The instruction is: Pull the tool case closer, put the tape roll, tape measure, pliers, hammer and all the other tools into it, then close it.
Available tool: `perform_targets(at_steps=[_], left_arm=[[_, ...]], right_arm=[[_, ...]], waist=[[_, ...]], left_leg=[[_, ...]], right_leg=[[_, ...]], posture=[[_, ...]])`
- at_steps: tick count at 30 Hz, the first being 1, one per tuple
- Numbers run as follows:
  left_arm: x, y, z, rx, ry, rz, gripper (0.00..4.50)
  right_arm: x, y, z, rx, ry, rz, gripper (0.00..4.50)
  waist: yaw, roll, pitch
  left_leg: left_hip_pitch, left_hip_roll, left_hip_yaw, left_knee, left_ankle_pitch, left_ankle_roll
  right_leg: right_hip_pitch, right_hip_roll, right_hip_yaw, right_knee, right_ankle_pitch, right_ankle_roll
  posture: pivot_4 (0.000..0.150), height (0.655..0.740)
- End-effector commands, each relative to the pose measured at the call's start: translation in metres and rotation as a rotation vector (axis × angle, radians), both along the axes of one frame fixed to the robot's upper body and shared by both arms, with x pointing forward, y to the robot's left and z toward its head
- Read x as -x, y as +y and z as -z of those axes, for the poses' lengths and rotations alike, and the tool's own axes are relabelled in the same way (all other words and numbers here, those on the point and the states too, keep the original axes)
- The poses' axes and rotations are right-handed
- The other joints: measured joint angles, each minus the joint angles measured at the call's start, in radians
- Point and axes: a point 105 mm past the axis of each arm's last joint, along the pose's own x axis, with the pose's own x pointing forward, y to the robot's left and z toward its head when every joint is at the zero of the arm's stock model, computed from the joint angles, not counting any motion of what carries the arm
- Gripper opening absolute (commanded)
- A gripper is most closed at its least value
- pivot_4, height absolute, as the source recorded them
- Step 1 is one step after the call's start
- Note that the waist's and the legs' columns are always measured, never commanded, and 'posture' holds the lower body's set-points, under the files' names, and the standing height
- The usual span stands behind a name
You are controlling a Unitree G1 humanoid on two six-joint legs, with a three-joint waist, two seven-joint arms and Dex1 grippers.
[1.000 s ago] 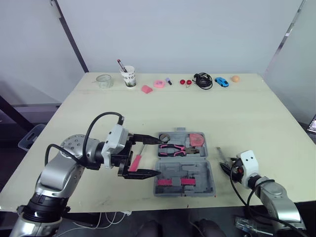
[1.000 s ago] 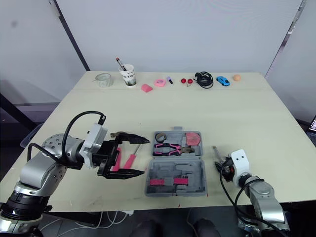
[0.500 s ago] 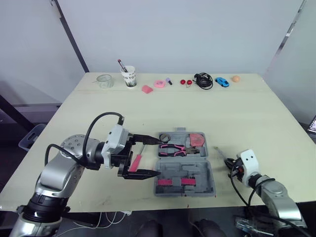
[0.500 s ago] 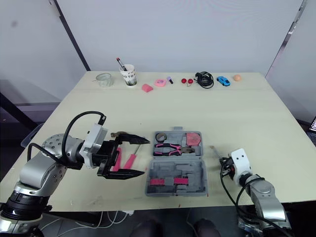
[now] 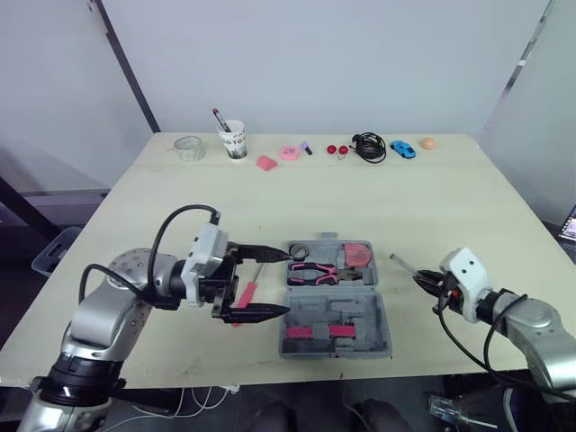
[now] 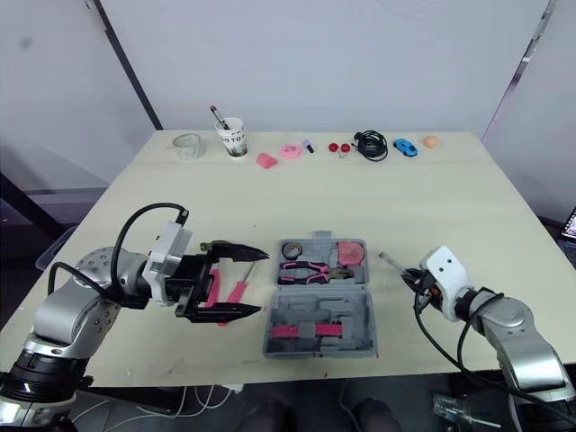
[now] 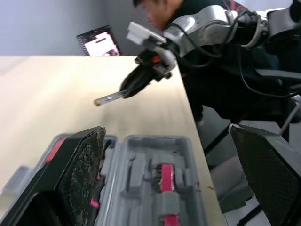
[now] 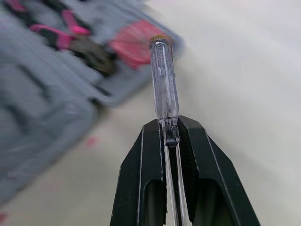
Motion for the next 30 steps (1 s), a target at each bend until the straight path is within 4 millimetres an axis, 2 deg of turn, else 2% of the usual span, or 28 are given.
perform_targets(at_steps=[1,3,9,17,25,30], left_arm=[[0.0,0.012,-0.005,-0.009,-0.018,-0.022,4.5],[0.0,0.02,-0.002,-0.032,-0.007,-0.043,4.5],[0.004,0.036,0.003,-0.077,0.022,-0.081,4.5],[0.002,0.05,0.008,-0.094,-0.013,-0.114,4.5],[0.008,0.061,0.013,-0.12,0.007,-0.112,4.5],[0.007,0.062,0.014,-0.125,0.002,-0.114,4.5]], right_arm=[[0.007,0.028,-0.015,0.041,0.007,-0.16,0.04],[0.007,0.049,-0.02,0.08,0.002,-0.242,0.04],[0.011,0.08,-0.021,0.155,0.023,-0.339,0.04],[0.0,0.121,-0.002,0.302,0.058,-0.412,0.04],[-0.014,0.136,0.007,0.404,0.015,-0.454,0.04],[-0.01,0.143,0.014,0.429,0.021,-0.513,0.04]], waist=[[0.002,-0.001,0.0],[0.001,-0.001,0.0],[0.002,-0.001,0.0],[0.0,-0.002,0.0],[0.001,-0.002,0.0],[0.0,-0.002,0.0]], left_leg=[[0.0,0.0,0.0,0.0,0.0,0.0],[-0.001,0.0,0.0,0.0,0.0,0.0],[-0.001,0.001,-0.001,0.0,0.0,0.0],[-0.001,0.001,-0.001,0.0,0.0,0.0],[-0.002,0.001,0.0,0.0,0.0,0.0],[-0.002,0.001,0.0,0.0,0.0,0.0]], right_leg=[[0.0,0.0,0.0,0.0,0.0,0.0],[0.0,0.0,0.0,0.0,0.0,0.0],[-0.001,0.0,-0.001,0.0,0.0,0.0],[-0.002,-0.002,-0.001,0.0,0.0,0.0],[-0.002,-0.002,-0.002,0.0,0.0,0.0],[-0.002,-0.002,-0.003,0.0,0.0,-0.001]], posture=[[0.15,0.74],[0.15,0.74],[0.15,0.74],[0.15,0.74],[0.15,0.74],[0.15,0.74]])
